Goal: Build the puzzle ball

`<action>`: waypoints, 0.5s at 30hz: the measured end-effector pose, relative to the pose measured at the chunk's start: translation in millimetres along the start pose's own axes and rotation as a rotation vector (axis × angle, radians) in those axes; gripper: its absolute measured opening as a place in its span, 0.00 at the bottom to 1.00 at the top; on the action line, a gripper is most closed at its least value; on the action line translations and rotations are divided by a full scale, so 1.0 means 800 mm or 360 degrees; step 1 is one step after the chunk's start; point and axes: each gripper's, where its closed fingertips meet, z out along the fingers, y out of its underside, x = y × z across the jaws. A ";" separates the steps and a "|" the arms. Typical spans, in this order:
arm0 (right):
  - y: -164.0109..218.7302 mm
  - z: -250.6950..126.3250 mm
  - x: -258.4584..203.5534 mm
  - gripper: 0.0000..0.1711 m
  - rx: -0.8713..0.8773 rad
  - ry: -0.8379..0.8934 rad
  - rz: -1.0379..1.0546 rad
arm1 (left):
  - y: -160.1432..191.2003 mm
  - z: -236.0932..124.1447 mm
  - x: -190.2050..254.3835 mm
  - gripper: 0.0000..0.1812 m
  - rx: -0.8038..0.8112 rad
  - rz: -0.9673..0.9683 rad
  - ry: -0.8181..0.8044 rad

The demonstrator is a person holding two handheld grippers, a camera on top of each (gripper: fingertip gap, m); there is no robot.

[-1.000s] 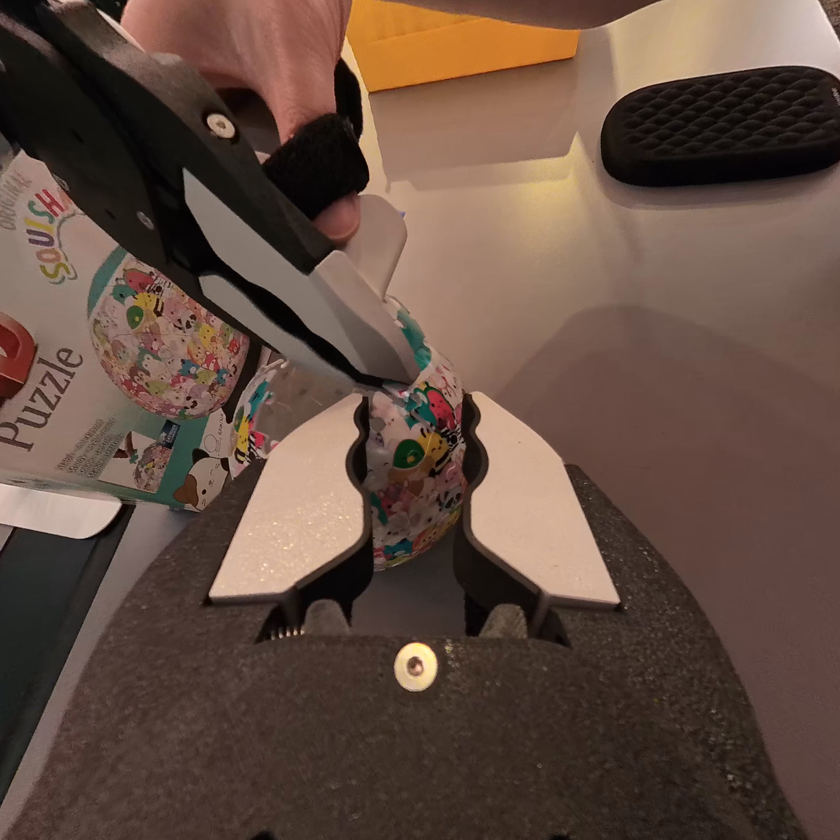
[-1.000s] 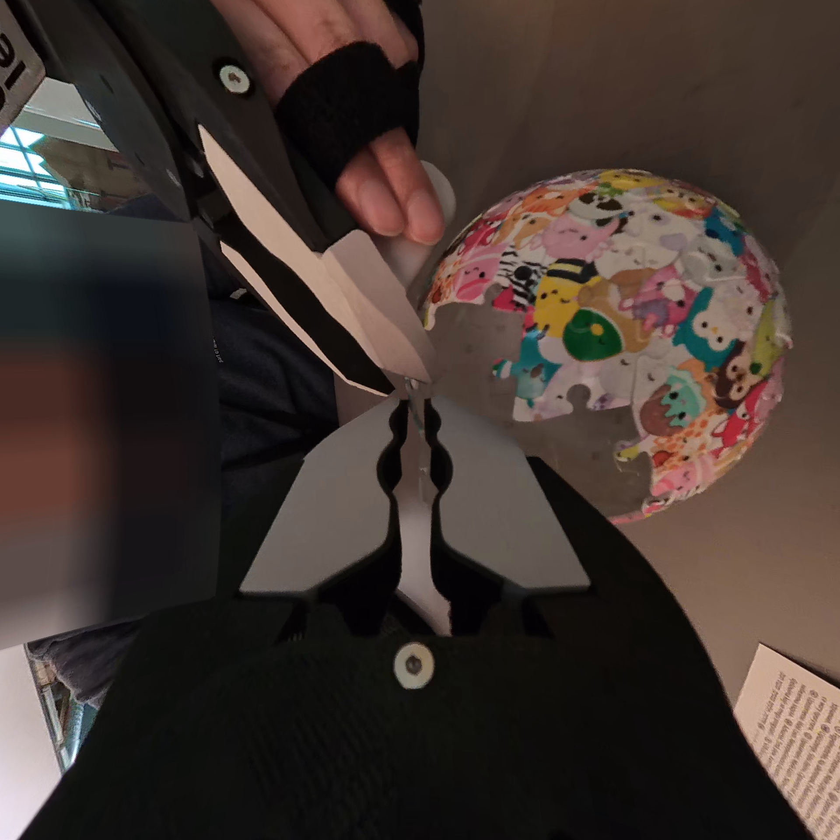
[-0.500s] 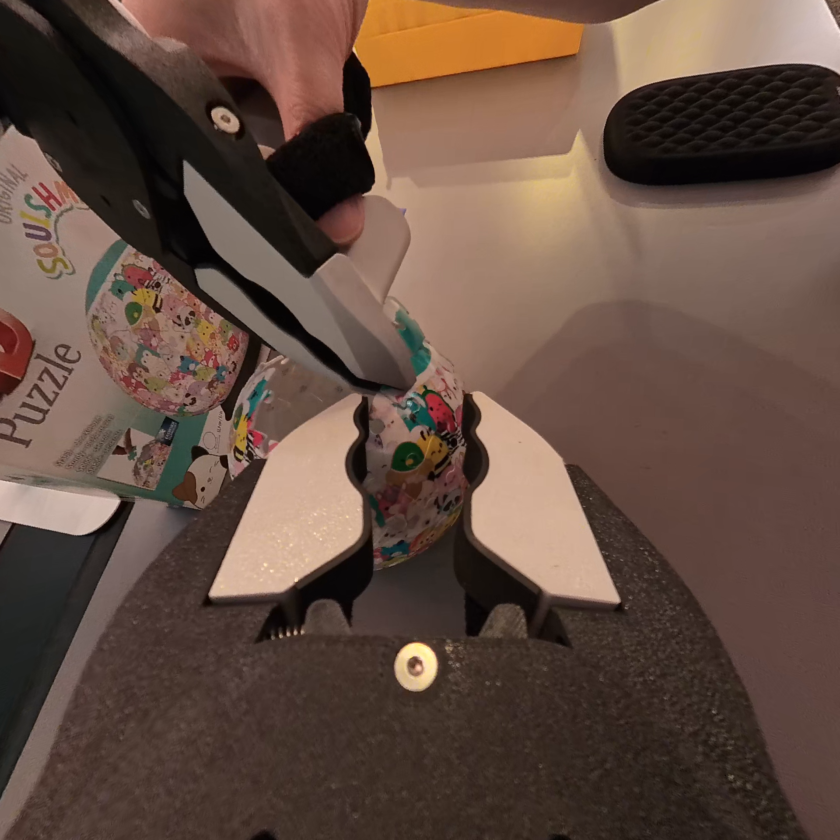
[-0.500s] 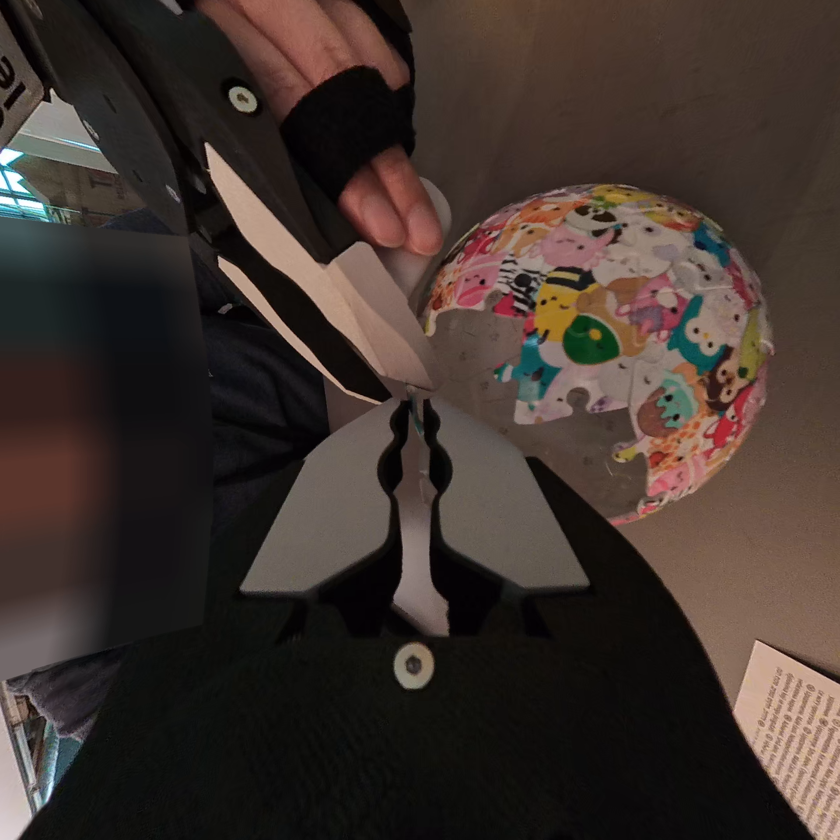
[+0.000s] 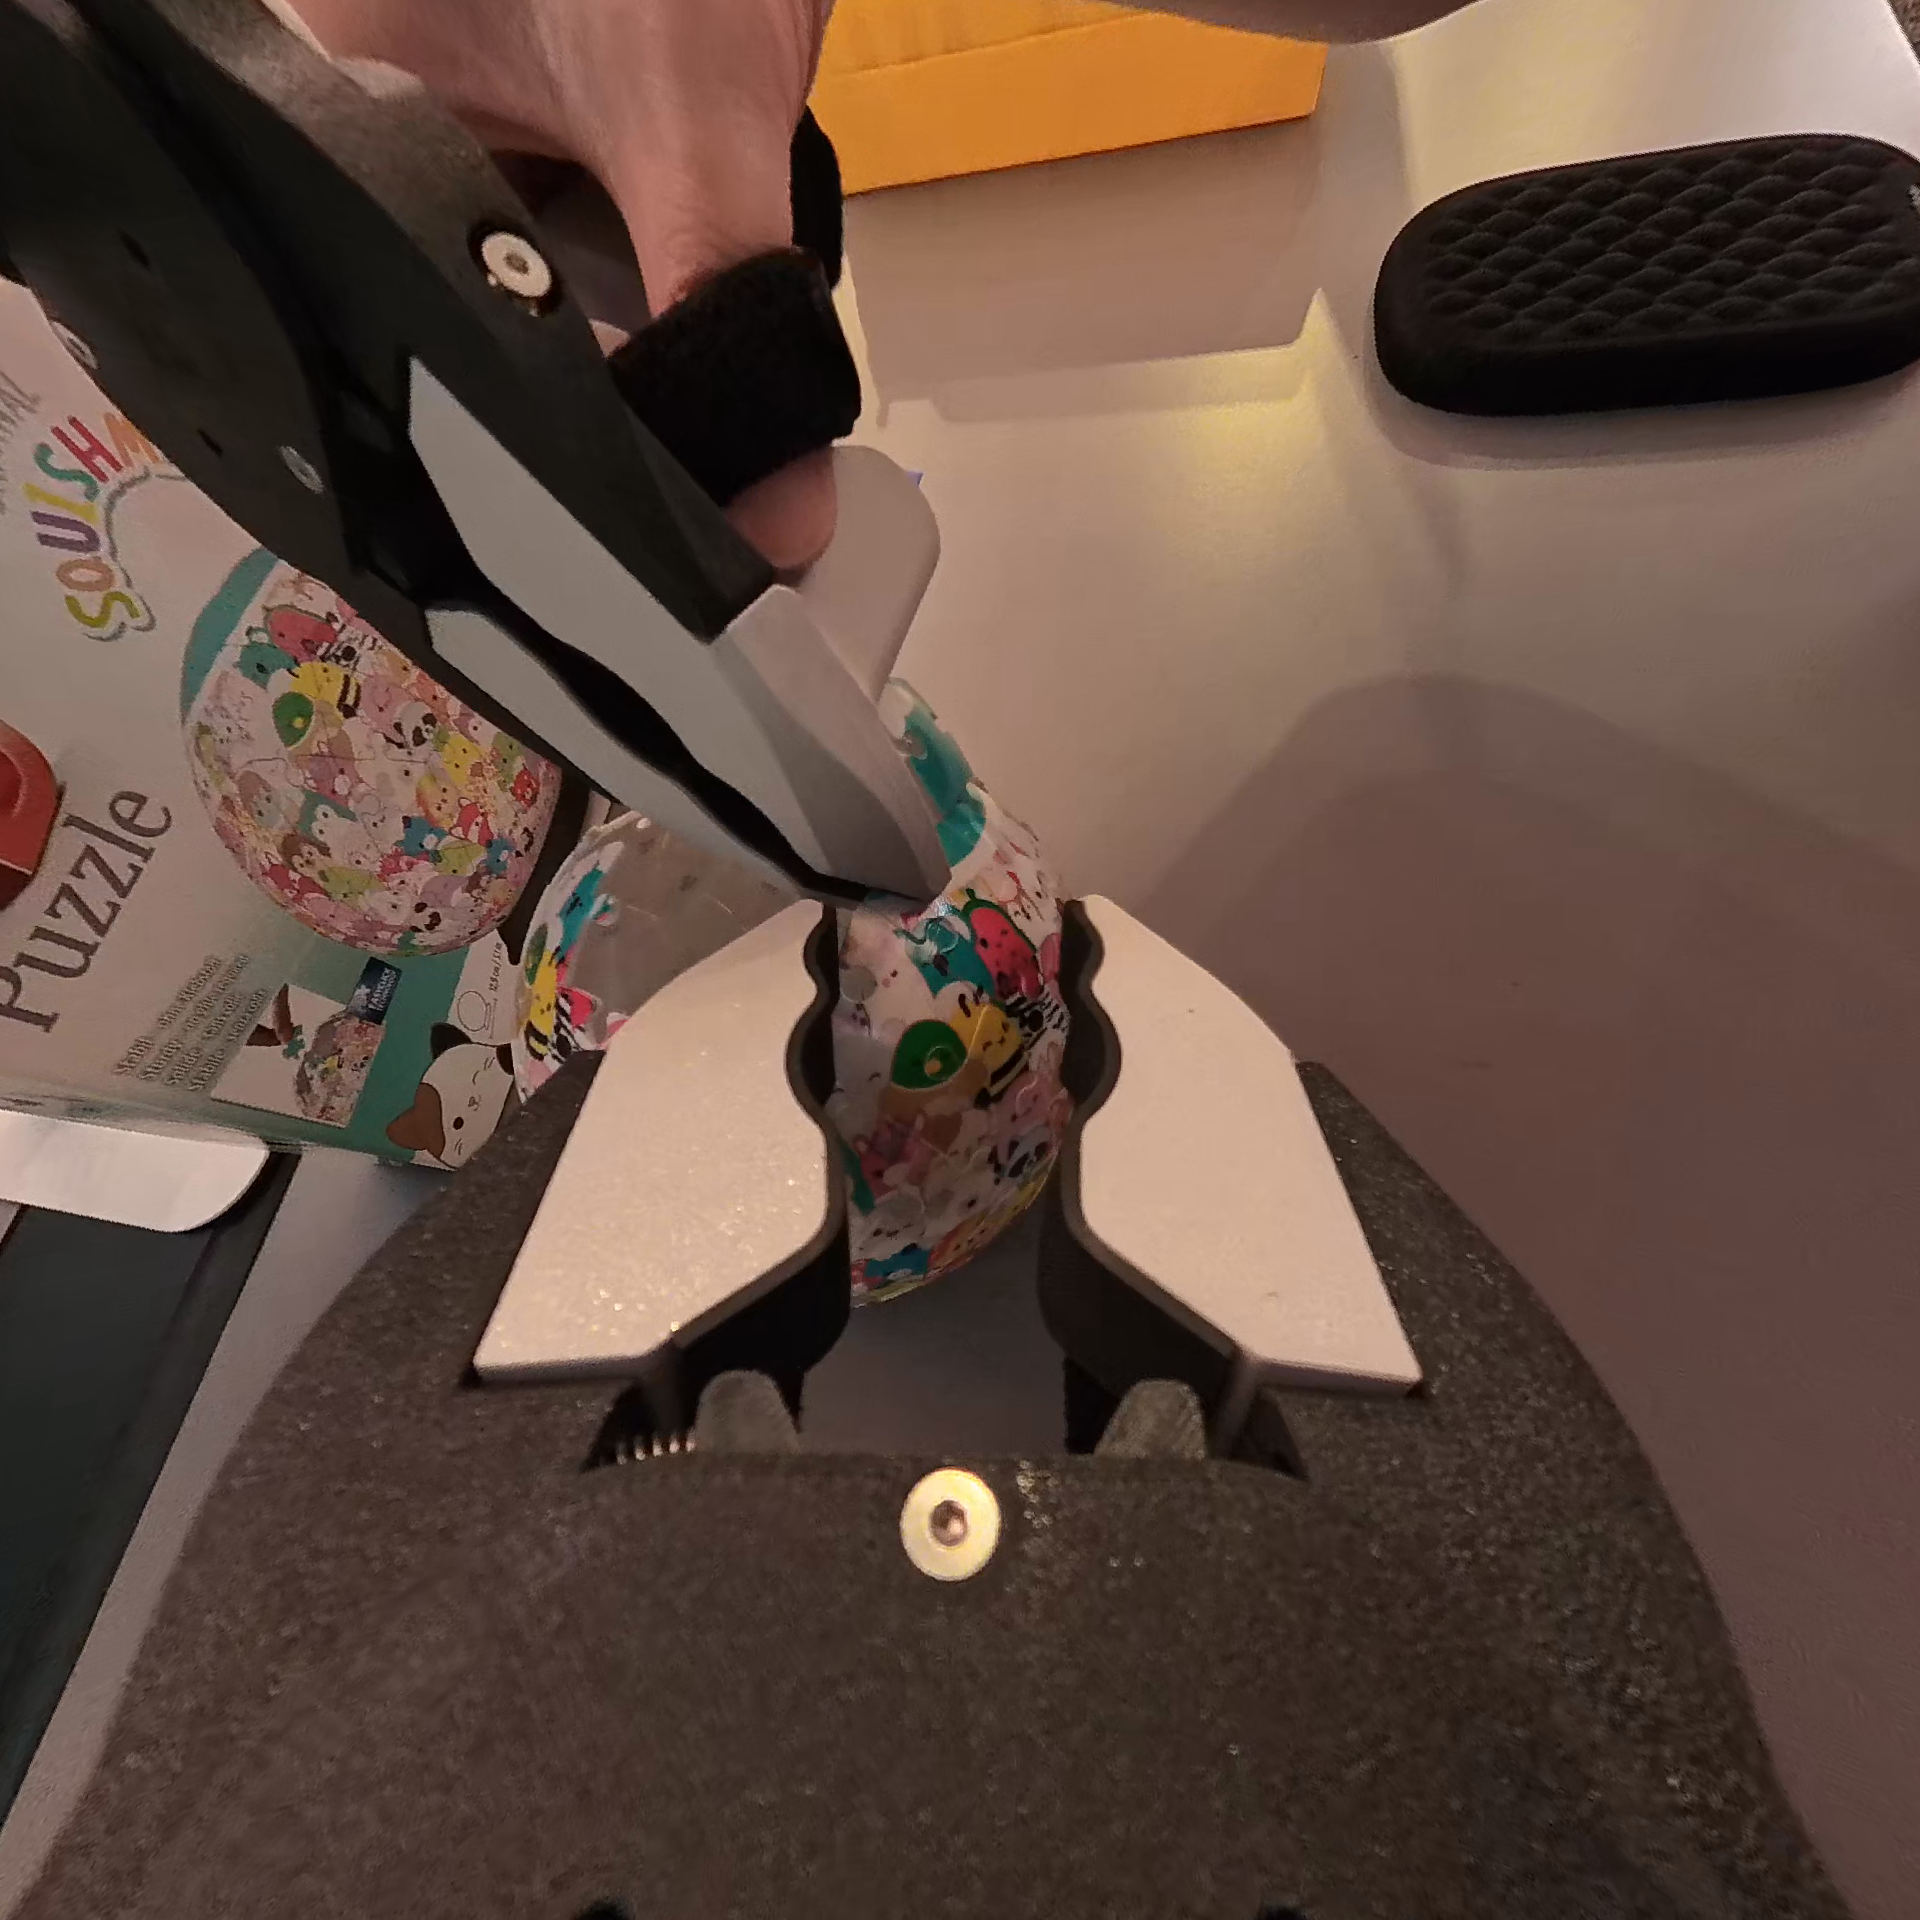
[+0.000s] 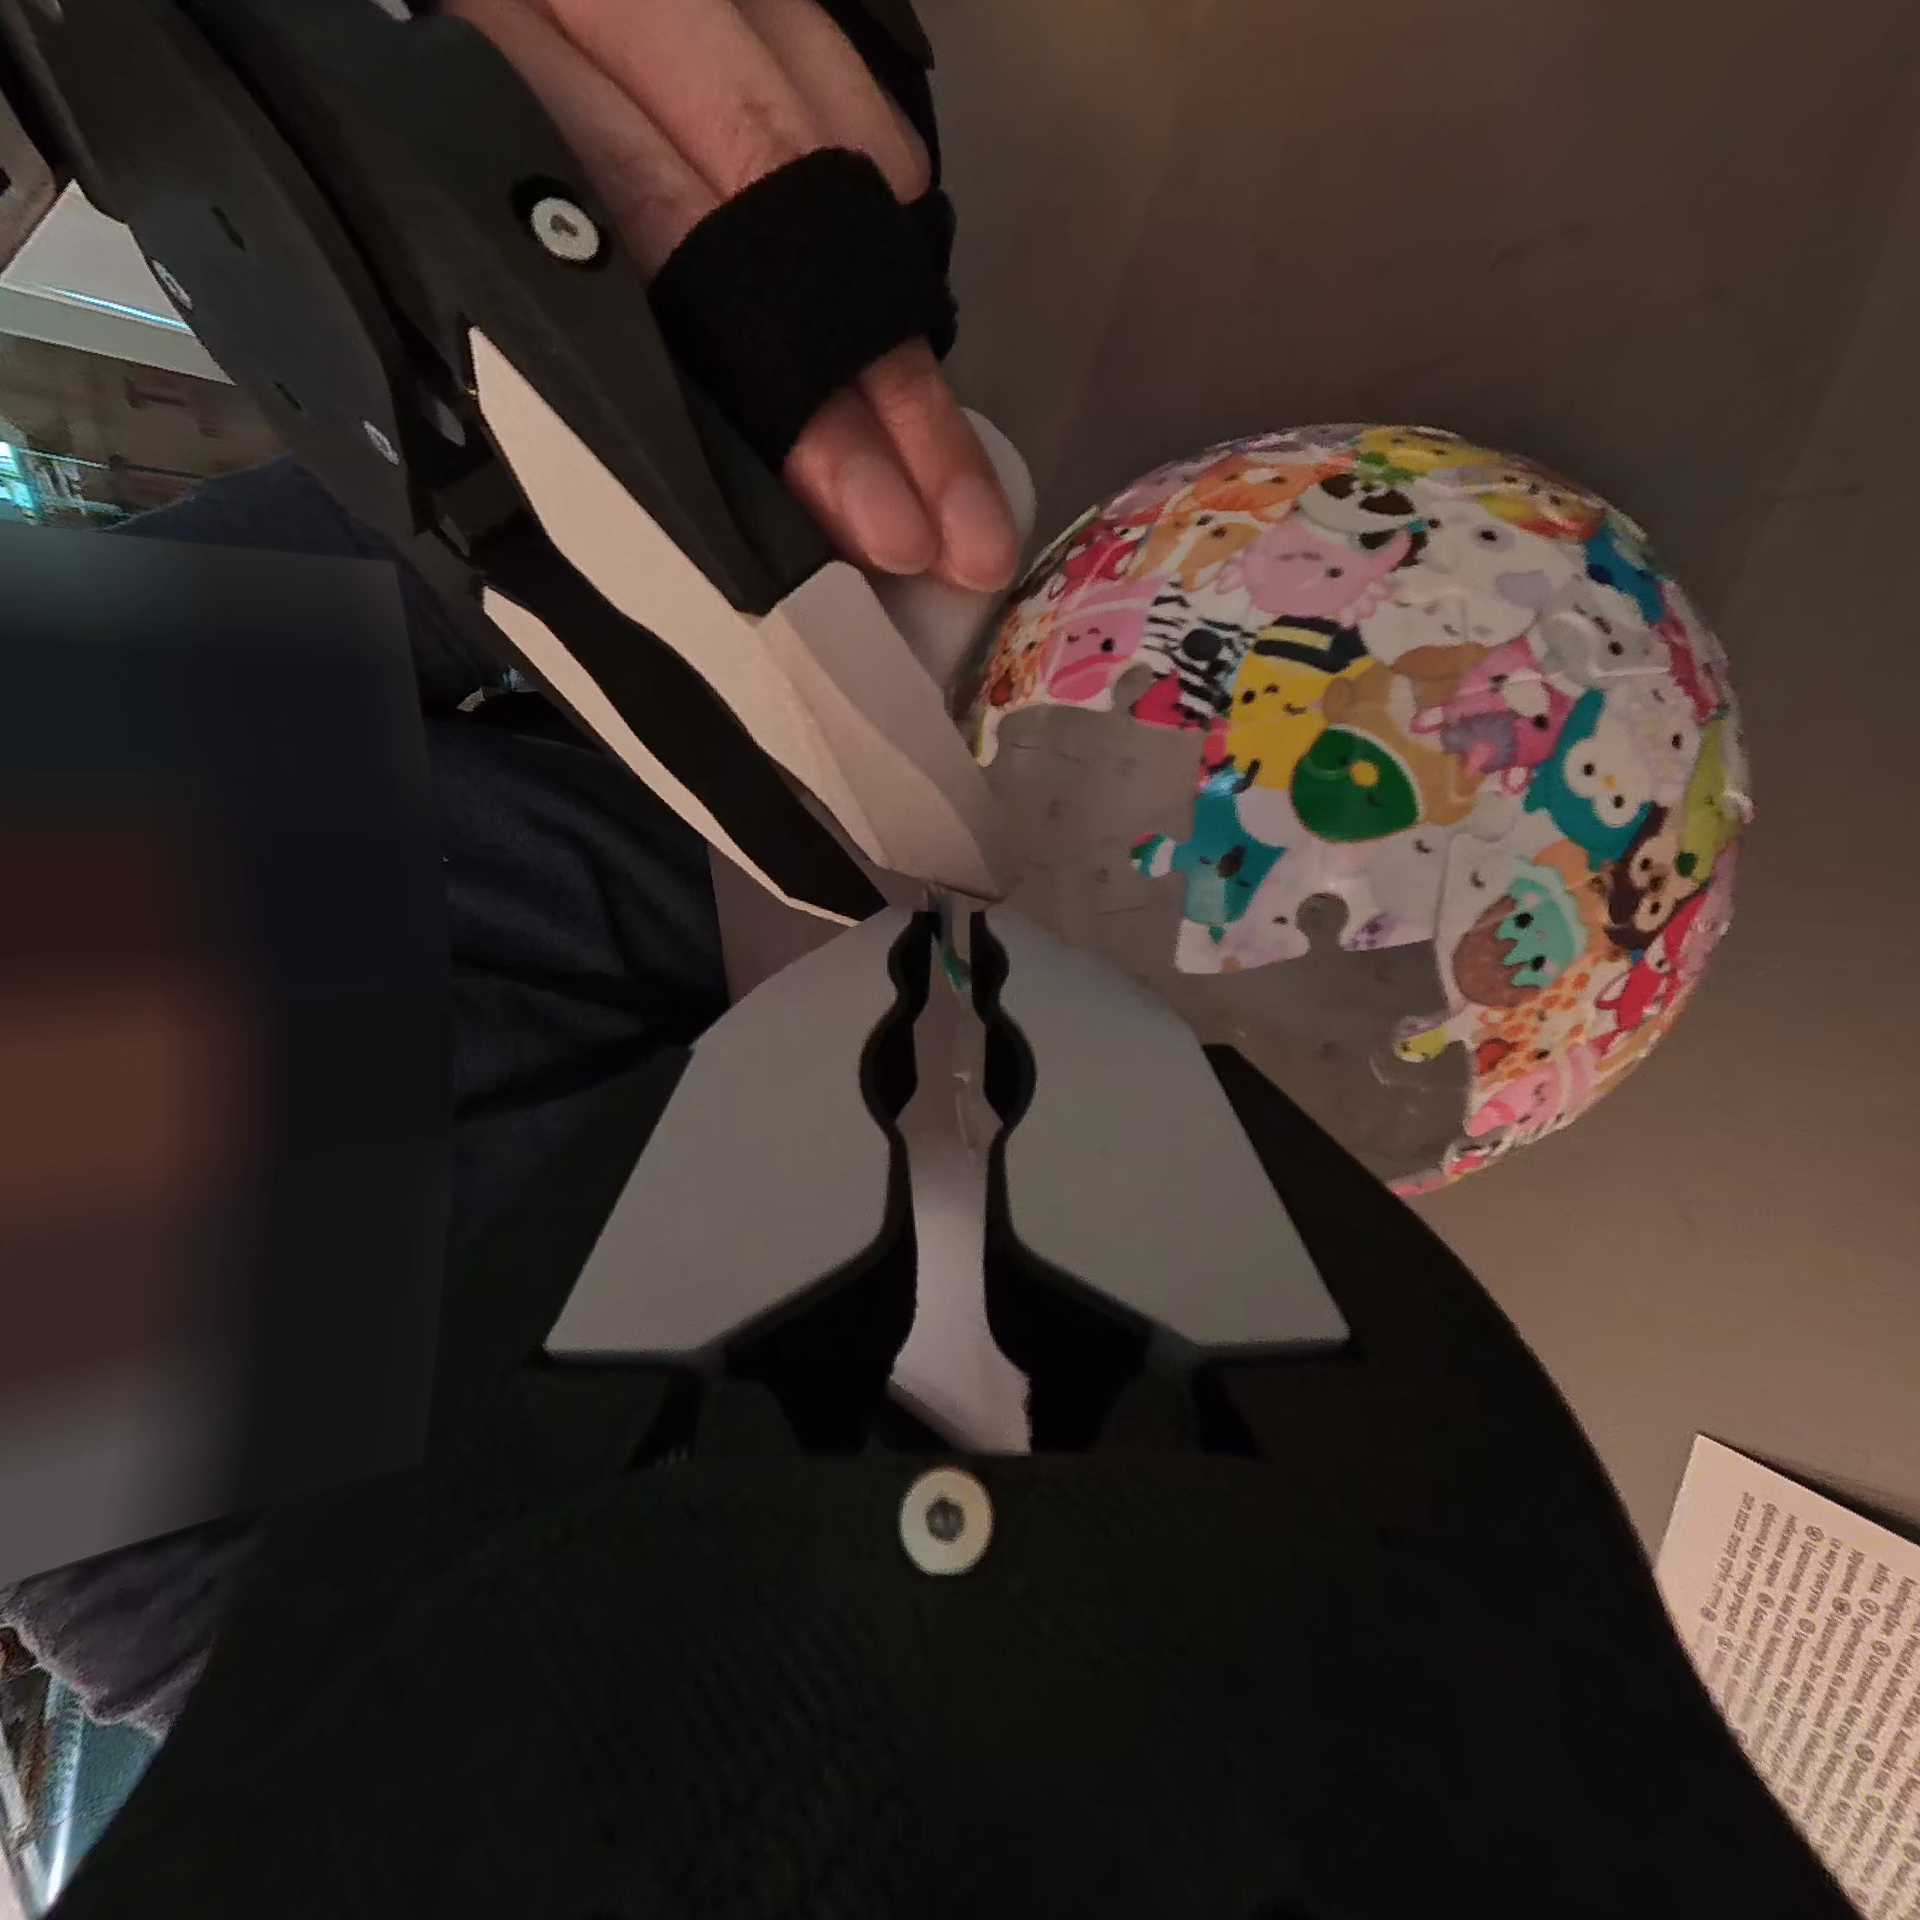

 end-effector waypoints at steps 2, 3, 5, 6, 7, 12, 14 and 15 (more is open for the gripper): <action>-0.002 -0.001 0.001 0.06 0.0007 0.0002 -0.0017 | 0.001 0.000 -0.001 0.25 -0.0015 0.0005 -0.0013; -0.003 -0.002 0.001 0.07 0.0021 -0.0005 -0.0027 | 0.002 -0.001 -0.002 0.26 -0.0020 0.0003 -0.0018; -0.009 -0.005 -0.002 0.10 0.0067 -0.0057 -0.0036 | -0.001 -0.008 -0.004 0.29 -0.0005 -0.0008 -0.0028; -0.010 -0.006 -0.003 0.12 0.0076 -0.0080 -0.0034 | -0.003 -0.014 -0.004 0.29 0.0011 -0.0015 -0.0029; -0.009 -0.005 -0.002 0.13 0.0064 -0.0086 -0.0030 | -0.007 -0.022 -0.005 0.30 0.0037 -0.0018 -0.0034; -0.005 0.011 -0.004 0.15 -0.0019 -0.0132 -0.0026 | -0.035 -0.070 -0.011 0.29 0.0224 -0.0015 -0.0111; -0.006 0.015 -0.003 0.14 -0.0028 -0.0131 -0.0013 | -0.037 -0.086 -0.015 0.29 0.0226 0.0007 -0.0168; -0.006 0.016 -0.004 0.13 -0.0036 -0.0143 -0.0001 | -0.037 -0.093 -0.015 0.29 0.0222 0.0020 -0.0188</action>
